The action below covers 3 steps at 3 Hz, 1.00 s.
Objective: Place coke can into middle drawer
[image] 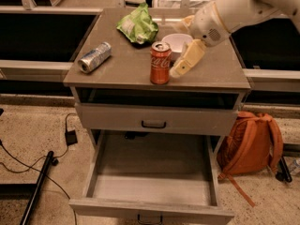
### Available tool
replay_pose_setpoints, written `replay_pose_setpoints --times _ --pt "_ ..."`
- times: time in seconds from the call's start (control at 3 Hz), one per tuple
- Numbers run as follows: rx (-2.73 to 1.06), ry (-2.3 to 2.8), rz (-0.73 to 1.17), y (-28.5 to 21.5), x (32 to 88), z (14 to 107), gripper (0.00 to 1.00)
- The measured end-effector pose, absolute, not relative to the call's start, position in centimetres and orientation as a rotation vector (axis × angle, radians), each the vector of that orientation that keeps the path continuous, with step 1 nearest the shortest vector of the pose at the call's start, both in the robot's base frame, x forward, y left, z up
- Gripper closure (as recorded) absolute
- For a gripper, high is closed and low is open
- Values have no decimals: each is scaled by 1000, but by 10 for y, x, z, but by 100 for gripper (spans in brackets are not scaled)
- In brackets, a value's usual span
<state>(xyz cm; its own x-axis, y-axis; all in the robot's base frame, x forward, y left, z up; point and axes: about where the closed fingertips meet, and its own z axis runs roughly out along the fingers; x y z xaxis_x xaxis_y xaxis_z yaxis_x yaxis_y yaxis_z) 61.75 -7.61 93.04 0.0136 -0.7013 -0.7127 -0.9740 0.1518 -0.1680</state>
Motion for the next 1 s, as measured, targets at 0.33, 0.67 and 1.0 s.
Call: replay_pose_setpoints --times 0.33,0.67,1.0 --pt "-1587 1733 600 -55 634 918 0" --pt "-1587 1729 678 -37 642 905 16" --pt "-1599 1730 725 -24 646 894 36"
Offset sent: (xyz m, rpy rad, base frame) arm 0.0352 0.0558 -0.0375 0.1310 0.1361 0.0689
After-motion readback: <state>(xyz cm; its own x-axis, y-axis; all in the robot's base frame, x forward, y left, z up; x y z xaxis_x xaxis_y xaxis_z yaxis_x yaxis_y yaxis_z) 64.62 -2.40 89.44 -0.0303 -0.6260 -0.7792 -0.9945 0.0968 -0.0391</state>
